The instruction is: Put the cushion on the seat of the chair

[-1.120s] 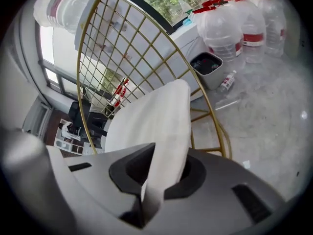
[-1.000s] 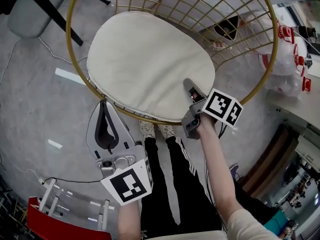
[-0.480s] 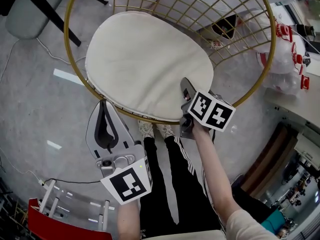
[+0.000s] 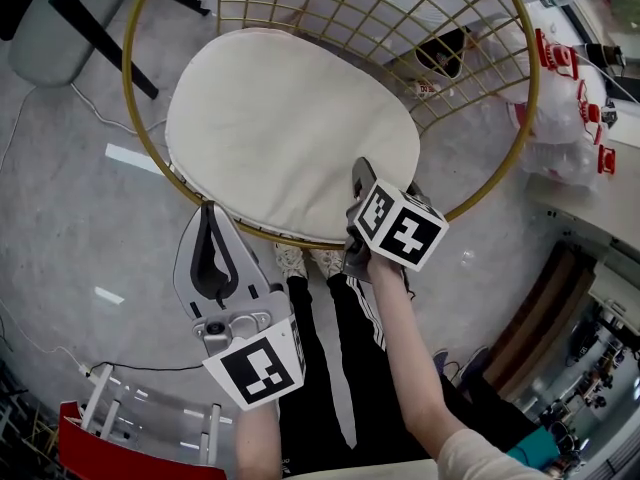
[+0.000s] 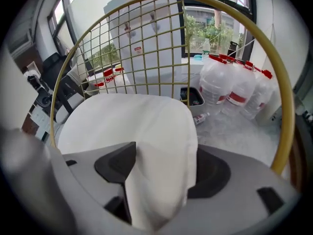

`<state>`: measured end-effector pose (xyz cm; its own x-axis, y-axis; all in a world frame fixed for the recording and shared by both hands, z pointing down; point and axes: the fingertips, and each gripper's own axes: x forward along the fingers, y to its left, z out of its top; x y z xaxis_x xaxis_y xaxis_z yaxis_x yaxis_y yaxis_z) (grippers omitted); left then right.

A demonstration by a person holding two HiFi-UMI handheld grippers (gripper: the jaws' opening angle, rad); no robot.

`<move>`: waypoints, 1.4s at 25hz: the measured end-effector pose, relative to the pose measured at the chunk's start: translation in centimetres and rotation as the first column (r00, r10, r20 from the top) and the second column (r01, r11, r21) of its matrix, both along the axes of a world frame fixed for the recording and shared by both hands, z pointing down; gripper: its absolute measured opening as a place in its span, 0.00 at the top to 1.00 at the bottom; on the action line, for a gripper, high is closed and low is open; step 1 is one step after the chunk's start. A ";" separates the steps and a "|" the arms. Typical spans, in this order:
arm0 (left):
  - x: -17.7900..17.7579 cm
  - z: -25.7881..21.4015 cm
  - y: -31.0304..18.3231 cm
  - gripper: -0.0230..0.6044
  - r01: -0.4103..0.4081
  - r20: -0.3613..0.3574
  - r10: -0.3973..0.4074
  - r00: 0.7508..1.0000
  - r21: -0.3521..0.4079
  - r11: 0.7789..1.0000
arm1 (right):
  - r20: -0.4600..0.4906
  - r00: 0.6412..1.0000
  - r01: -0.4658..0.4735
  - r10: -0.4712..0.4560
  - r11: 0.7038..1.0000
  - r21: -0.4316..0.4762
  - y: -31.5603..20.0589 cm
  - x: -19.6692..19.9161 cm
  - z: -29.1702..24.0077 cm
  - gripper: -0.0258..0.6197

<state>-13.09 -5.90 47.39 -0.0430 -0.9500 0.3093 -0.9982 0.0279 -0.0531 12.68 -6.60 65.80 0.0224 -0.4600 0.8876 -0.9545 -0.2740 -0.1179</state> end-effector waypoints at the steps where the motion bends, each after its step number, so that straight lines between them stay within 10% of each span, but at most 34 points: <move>1: 0.2 0.0 0.0 0.94 -0.003 -0.005 0.003 1.000 -0.003 1.000 | -0.022 1.000 -0.002 0.002 1.000 0.002 0.0 0.1 -0.2 0.49; 35: 2.6 -0.9 1.6 0.94 -0.079 0.021 0.079 0.997 0.012 0.997 | -0.386 0.919 -0.036 0.083 0.991 0.125 0.8 0.1 -4.7 0.44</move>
